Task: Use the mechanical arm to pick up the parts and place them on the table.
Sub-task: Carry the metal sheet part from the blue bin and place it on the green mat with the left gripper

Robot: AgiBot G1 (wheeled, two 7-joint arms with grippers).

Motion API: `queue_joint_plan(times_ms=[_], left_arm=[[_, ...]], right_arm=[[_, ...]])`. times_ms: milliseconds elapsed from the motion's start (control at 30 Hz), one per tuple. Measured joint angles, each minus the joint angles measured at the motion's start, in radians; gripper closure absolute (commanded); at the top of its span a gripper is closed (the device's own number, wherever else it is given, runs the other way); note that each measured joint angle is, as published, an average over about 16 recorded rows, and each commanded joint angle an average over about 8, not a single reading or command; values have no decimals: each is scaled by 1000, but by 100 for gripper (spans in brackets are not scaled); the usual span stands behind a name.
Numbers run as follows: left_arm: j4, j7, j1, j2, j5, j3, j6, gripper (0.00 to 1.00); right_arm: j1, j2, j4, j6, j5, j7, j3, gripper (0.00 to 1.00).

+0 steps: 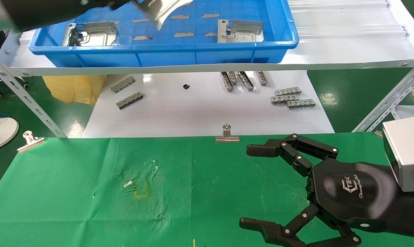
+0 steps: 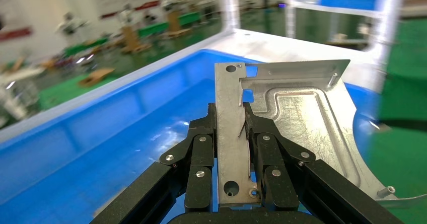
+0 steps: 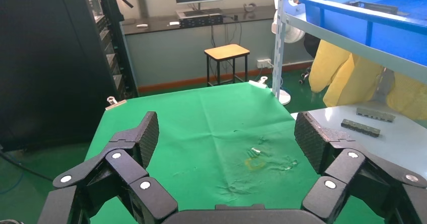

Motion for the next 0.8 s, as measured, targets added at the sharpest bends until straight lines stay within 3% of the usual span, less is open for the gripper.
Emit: queue_joint_plan(times_ms=[333,533,800], left_arm=[[-55,233,101,-141,20,46,248,100],[-73,350,184,-165,75,111,260,100],[-23,474,257,-132,158,187,219,100]], right_arm=[[0,0,0,0,0,0,0,0],[0,0,0,0,0,0,0,0],[0,0,0,0,0,0,0,0]])
